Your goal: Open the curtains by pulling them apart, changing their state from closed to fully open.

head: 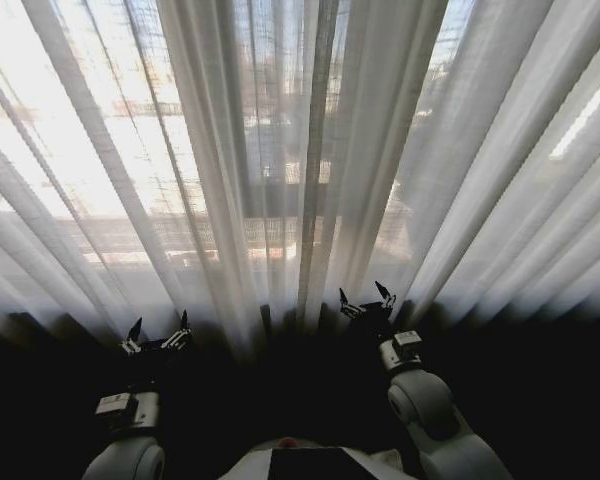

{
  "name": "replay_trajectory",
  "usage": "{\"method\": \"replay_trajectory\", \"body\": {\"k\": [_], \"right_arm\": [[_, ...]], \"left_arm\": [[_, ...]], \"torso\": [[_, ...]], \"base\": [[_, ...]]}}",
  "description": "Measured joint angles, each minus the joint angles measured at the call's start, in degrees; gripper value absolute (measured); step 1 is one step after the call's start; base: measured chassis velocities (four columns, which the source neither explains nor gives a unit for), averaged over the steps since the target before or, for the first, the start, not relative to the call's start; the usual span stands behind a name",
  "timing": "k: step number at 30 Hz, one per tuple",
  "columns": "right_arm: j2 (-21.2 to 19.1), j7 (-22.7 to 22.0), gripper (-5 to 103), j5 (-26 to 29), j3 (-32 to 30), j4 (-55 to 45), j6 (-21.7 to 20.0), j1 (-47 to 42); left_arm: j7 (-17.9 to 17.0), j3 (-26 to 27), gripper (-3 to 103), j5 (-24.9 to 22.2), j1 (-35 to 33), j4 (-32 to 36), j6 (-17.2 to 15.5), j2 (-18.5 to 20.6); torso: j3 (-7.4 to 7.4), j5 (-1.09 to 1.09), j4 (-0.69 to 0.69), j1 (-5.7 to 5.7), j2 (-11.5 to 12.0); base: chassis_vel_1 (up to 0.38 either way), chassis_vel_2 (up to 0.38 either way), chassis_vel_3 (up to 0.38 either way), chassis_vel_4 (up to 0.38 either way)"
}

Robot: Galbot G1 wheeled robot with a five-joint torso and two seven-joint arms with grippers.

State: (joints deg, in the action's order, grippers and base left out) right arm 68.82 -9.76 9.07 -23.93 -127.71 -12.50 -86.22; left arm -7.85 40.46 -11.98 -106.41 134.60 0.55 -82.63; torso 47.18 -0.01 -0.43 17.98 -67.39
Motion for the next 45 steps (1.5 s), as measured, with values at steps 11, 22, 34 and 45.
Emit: {"method": "replay_trajectory", "body": {"k": [11, 22, 34, 45], "right_arm": [[0.0, -0.1, 100, 0.5, 1.5, 1.2, 0.4, 1.0], [-4.0, -3.1, 100, 11.5, 7.3, 6.9, -5.4, 11.4], [-4.9, -7.9, 100, 18.0, 12.4, 15.1, -6.8, 24.7], [-3.7, -11.3, 101, 19.4, 15.9, 24.0, -6.4, 35.6]], "left_arm": [[0.0, -0.3, 100, 0.6, 0.1, 0.0, 0.0, -0.5], [-0.1, 0.1, 100, 2.4, -0.4, 0.7, 0.0, -2.9], [-0.1, 1.7, 100, 2.6, -0.6, 0.4, 0.9, -4.8], [-0.2, 1.9, 100, 2.6, -0.9, 1.7, 1.4, -5.9]], "torso": [[0.04, 0.04, -0.01, 0.12, 0.1], [-0.01, 0.01, 0.01, -0.05, 0.0], [0.01, 0.01, -0.01, 0.01, 0.0], [0.01, 0.02, 0.0, 0.01, 0.0]], "base": [[-0.148, 0.177, 0.149, -0.148], [0.024, -0.015, -0.025, 0.012], [0.0, 0.0, 0.0, 0.0], [0.0, 0.0, 0.0, 0.0]]}}
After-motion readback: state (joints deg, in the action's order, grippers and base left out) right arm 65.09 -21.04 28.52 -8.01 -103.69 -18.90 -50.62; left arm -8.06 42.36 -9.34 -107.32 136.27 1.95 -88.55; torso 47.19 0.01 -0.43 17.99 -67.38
